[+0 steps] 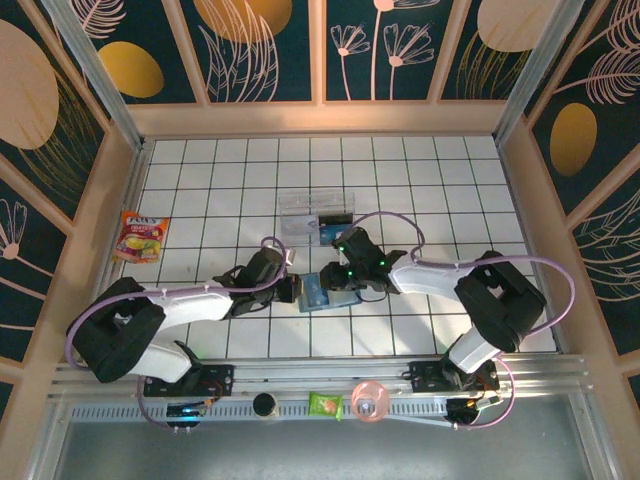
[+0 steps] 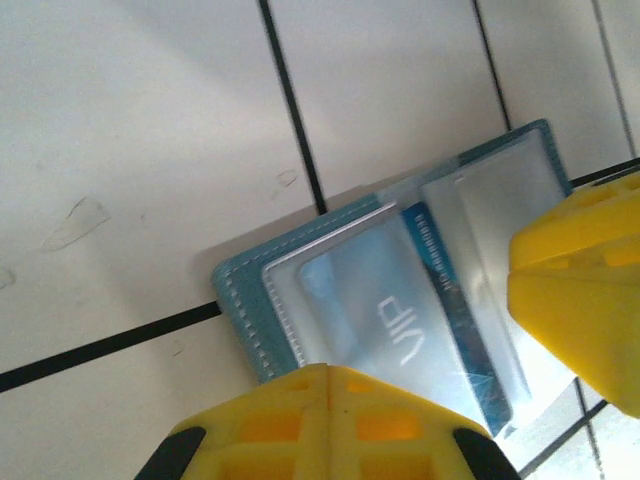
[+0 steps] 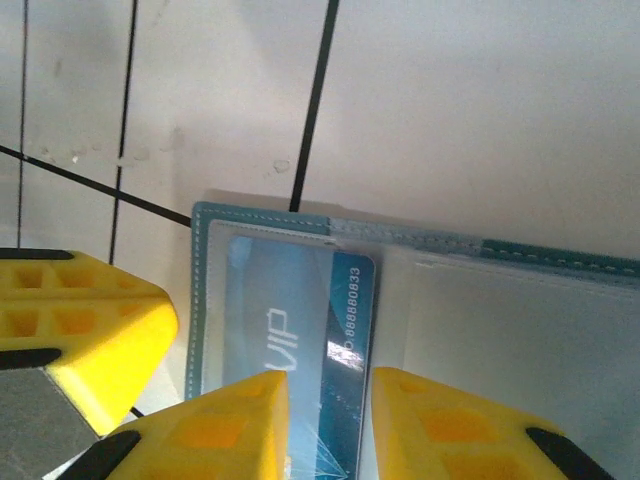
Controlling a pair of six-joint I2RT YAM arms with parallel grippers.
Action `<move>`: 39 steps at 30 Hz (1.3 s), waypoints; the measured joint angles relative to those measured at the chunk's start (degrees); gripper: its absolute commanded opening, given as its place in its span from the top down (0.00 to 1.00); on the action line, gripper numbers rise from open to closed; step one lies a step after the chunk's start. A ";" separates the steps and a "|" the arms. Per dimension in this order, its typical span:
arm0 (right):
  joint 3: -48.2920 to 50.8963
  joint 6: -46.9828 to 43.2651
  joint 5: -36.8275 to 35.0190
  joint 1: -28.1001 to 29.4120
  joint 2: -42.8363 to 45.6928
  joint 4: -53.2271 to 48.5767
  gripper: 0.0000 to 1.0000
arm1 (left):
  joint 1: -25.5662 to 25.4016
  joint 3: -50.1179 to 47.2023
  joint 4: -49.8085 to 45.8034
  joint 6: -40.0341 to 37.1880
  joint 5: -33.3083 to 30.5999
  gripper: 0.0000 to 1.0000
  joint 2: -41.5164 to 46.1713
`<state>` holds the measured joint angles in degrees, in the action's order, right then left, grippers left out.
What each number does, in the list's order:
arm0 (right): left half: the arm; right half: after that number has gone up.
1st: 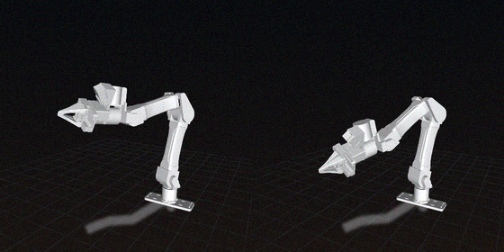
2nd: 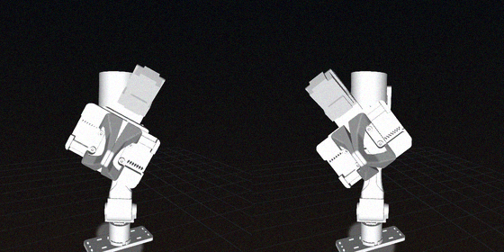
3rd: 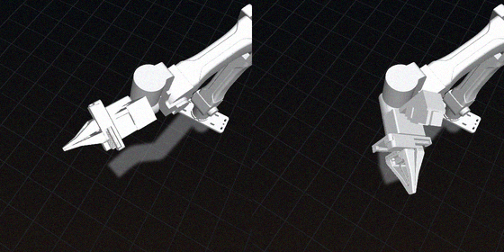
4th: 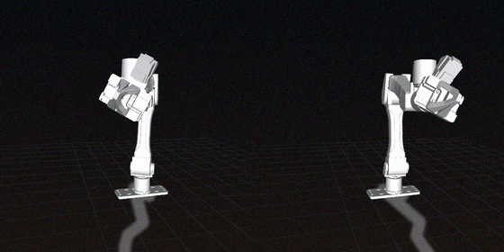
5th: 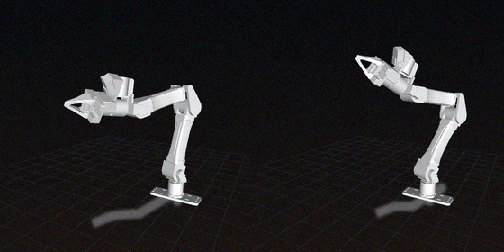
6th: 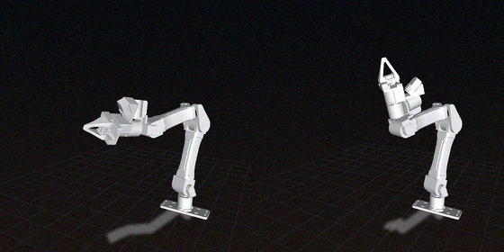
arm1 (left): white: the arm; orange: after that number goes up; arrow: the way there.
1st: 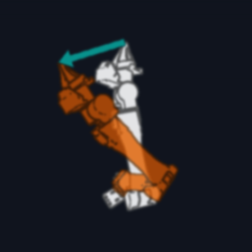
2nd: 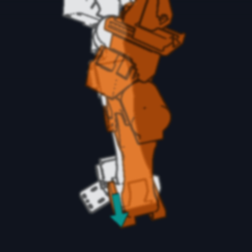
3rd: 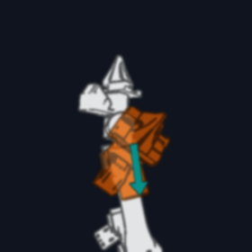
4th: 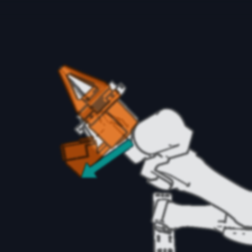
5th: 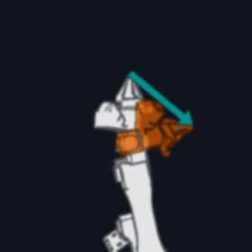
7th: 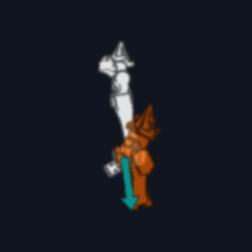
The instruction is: Take the credit cards out of the card holder
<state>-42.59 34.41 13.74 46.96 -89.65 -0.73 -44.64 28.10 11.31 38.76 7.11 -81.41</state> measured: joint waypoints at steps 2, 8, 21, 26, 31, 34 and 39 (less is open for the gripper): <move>0.00 0.00 -0.15 0.00 0.57 0.09 0.72 | -0.07 0.04 0.02 0.02 0.39 1.00 -0.04; 0.02 0.00 0.13 0.00 0.63 0.13 0.72 | -1.44 0.04 1.09 0.07 1.36 1.00 -2.34; 0.00 -0.04 3.39 0.17 -1.05 0.55 0.72 | -1.55 -0.39 3.74 1.16 1.20 1.00 -4.74; 0.00 -0.02 3.37 0.17 -2.58 0.46 0.72 | -1.55 -0.79 4.55 1.38 1.22 1.00 -4.76; 0.00 0.02 3.08 0.15 -3.43 0.48 0.73 | -1.55 -1.05 5.53 1.36 1.27 1.00 -5.11; -0.04 0.02 3.04 0.07 -3.82 0.50 0.73 | -1.55 -1.11 6.34 1.38 1.40 1.00 -5.53; -0.15 0.22 2.49 -0.07 -4.02 0.44 0.73 | -1.55 -1.11 7.54 1.36 1.40 1.00 -6.19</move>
<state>-42.74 34.63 16.23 46.89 -93.67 -0.30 -46.19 26.98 18.85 40.12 8.51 -87.59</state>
